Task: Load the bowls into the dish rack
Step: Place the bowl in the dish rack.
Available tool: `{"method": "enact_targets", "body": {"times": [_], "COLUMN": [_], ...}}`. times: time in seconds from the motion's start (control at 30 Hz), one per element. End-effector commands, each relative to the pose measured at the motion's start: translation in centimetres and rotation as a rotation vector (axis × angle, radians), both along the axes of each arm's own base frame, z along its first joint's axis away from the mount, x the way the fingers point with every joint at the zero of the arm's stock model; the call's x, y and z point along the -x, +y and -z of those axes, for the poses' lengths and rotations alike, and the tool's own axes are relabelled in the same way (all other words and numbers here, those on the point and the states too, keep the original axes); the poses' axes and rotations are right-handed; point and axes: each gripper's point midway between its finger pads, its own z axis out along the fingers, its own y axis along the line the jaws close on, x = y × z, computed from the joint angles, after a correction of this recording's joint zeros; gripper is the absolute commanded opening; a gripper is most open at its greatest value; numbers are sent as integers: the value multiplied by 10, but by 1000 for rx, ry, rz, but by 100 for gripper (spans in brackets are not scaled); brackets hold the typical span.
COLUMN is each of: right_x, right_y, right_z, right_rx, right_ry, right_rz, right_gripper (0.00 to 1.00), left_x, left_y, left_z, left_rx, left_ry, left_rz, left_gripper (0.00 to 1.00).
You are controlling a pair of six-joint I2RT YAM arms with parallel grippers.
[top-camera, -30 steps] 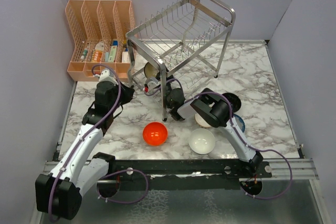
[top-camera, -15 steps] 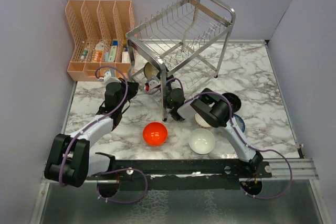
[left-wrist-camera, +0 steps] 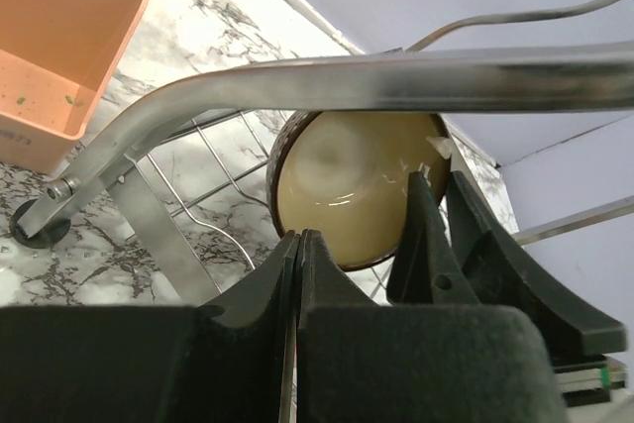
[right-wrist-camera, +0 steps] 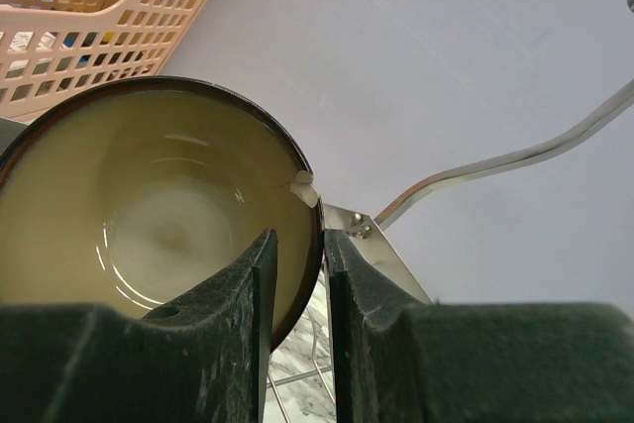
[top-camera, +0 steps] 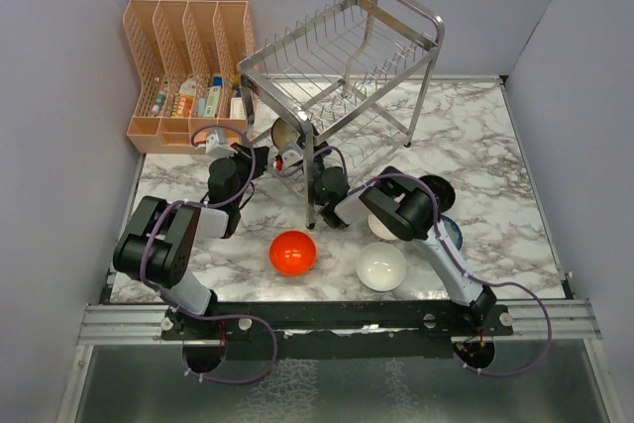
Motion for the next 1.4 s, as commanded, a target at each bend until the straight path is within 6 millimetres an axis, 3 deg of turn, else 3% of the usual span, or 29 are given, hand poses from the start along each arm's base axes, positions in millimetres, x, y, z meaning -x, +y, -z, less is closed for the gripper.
{"method": "enact_targets", "body": {"times": [0.0, 0.2, 0.33, 0.7, 1.37], "right_x": [11, 11, 11, 16, 34], "right_y": [-6, -5, -5, -4, -3], "right_z": [-32, -29, -29, -37, -48], "right_rx": [-117, -110, -108, -107, -93], "right_ry": [-71, -68, -70, -83, -80], "right_rz": [-12, -16, -17, -40, -140], "right_gripper": [26, 26, 26, 26, 29], "left_x": [-14, -24, -30, -49, -57], "left_y": [-11, -19, -24, -31, -26], "left_z": [-21, -4, -5, 16, 62], "left_rx": [12, 26, 49, 46, 43], "left_ry": [-120, -100, -105, -52, 54], "left_rz": [41, 65, 81, 92, 96], "left_gripper": [0, 0, 0, 0, 0]}}
